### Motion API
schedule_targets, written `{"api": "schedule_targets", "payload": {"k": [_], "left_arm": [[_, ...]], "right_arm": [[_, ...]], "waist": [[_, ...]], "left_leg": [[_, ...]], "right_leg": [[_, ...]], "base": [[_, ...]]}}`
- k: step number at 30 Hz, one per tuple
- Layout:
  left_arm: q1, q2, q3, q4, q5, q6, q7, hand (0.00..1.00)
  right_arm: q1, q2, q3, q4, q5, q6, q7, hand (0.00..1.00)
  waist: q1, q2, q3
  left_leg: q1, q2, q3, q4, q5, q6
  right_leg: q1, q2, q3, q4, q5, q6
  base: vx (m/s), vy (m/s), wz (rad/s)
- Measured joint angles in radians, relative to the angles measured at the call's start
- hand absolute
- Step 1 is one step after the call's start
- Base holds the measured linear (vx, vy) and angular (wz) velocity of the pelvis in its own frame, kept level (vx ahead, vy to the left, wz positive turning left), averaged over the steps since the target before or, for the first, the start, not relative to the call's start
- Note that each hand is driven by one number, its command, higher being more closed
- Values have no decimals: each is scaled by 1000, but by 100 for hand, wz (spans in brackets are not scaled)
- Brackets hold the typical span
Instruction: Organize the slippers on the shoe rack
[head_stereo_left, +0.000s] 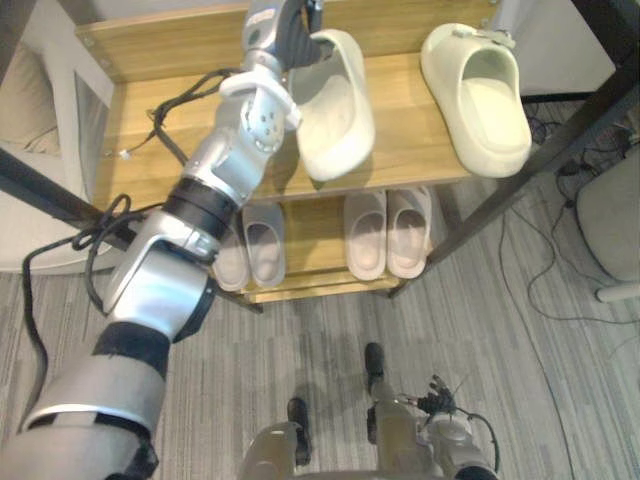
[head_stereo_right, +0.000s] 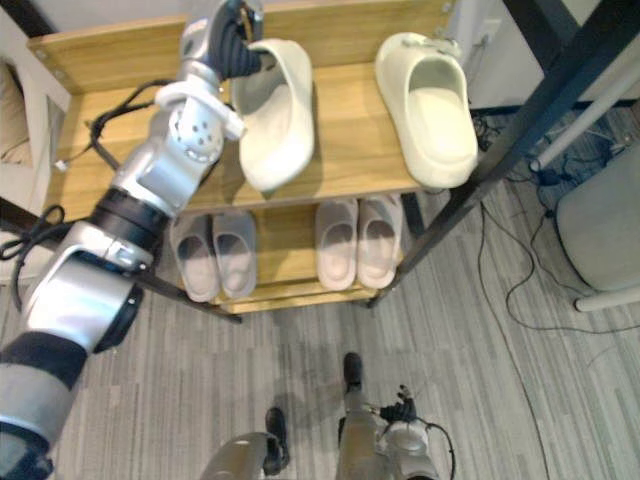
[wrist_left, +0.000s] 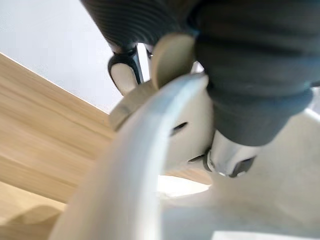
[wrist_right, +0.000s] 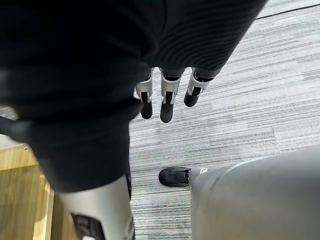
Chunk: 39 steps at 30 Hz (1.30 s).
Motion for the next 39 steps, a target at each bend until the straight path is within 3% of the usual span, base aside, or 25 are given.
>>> {"api": "schedule_targets", "payload": {"k": [3,4,25,30,39], "left_arm": [[0,-21,0,1,1,1,2,100],[0,-25,0,1,1,0,3,0],[-23,-126,24,60,-5,8,22,0],[10,-166,68,51,-113,6,28,0],[203,-238,70,-174,-335,-30,45,0]], "right_arm": [[0,-1,-9,0,1,0,-3,0],[-1,-1,-10,0,1,0,-4,0],[-5,-3,-20,1,3,-2,-24,0],[-5,-2,-18,1,3,-1,-24,0],[2,-2,-12,6,3,2,-23,0]], "waist": [[-3,1,1],[-6,1,1],[-18,15,8],[-18,15,8],[-2,36,-3]], "left_leg": [[5,-2,12,1,-5,3],[5,-3,12,1,-6,4],[15,-4,11,11,-13,8],[28,-4,7,8,-13,8],[50,-8,-24,-9,-3,11]], "right_leg": [[-2,0,14,0,1,2],[-2,0,15,0,1,2],[12,-1,17,0,2,4],[27,-2,13,0,2,4],[56,-12,-20,0,-6,12]], "base": [[17,-1,-13],[17,-3,-5],[2,-5,1],[0,-5,1],[8,-18,10]]}}
